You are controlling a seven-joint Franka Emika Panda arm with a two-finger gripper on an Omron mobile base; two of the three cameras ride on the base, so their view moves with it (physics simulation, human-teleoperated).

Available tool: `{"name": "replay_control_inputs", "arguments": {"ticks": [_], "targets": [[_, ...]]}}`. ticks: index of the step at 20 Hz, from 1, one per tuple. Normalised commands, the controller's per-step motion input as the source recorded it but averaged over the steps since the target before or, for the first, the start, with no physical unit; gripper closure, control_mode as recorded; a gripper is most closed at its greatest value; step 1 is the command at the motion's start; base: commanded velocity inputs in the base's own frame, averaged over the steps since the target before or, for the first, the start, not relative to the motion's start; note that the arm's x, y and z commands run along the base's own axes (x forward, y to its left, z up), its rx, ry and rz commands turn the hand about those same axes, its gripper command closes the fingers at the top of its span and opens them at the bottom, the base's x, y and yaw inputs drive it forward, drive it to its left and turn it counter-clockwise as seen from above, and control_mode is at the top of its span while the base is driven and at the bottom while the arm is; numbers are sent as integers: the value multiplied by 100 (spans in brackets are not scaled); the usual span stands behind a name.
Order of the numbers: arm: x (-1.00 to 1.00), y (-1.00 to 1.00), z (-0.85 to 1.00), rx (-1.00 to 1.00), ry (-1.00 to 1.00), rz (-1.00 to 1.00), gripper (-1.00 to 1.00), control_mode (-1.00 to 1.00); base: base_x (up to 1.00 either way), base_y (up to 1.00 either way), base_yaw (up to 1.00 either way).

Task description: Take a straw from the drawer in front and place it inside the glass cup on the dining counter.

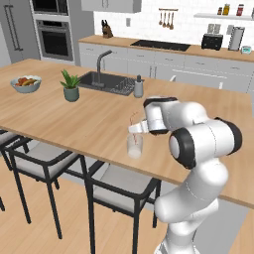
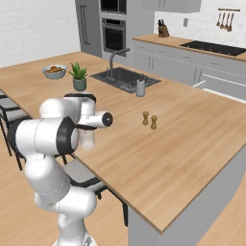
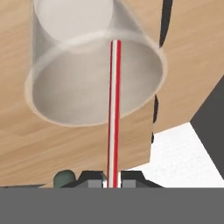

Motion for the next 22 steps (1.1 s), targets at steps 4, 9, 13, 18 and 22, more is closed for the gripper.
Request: {"name": "replay_control_inputs", "arguments": {"ticks": [4,9,13,18,22], "targets": [[1,0,-22,0,-6,0,100,-100,0,0,0],[17,0,-28,0,-4,0,100,-100,0,0,0],[28,0,-13,0,-2,0,-100,-100,0,0,0],[11,0,2,0,-8,0,-100,-100,0,0,0],[7,0,32,-16,0,-2,-100,-100,0,0,0]]}}
